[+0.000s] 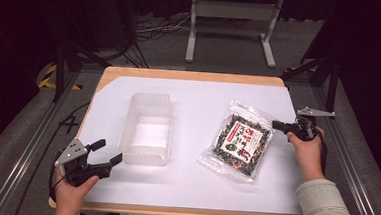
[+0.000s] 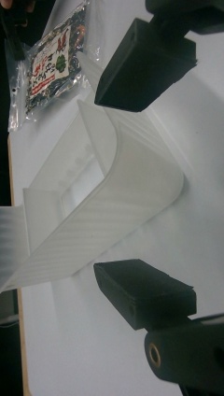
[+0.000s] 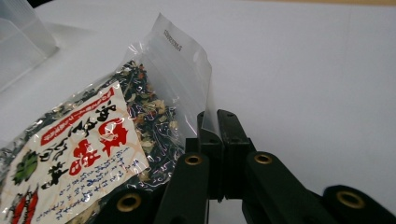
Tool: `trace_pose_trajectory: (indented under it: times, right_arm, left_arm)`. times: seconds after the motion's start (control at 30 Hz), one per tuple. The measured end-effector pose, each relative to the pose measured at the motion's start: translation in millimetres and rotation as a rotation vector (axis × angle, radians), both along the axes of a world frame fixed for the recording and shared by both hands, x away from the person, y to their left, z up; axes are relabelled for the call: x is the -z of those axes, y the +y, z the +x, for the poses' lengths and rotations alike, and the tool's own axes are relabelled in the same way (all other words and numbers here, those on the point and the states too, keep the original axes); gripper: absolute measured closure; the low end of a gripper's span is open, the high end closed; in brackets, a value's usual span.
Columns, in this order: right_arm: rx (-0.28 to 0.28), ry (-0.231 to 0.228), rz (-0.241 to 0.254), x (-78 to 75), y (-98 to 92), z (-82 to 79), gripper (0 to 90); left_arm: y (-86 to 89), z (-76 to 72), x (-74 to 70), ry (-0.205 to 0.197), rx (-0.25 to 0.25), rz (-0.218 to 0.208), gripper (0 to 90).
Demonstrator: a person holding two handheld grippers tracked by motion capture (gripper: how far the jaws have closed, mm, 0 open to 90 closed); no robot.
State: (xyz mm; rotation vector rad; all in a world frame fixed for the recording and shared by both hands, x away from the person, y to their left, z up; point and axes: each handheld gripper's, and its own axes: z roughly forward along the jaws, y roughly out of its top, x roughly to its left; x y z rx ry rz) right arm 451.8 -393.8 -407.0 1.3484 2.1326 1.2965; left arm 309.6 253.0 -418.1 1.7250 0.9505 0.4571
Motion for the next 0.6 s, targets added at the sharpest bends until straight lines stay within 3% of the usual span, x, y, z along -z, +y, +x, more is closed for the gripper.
trace_pose_trajectory:
  times: [0.3,0.37,0.6]
  right_arm:
    - [-0.04,-0.126,0.01,-42.4,3.2,-23.2,90.0]
    - [-0.051,-0.162,0.02,-53.5,4.1,-29.4,90.0]
    - [-0.066,-0.232,0.05,-76.2,4.6,-42.1,90.0]
  left_arm:
    - [-1.0,0.2,-2.9,-0.002,0.039,-0.013,19.3]
    - [-1.9,-0.8,-3.5,-0.019,0.041,-0.004,20.2]
    - [-2.3,-2.3,-4.5,-0.029,0.049,0.01,22.5]
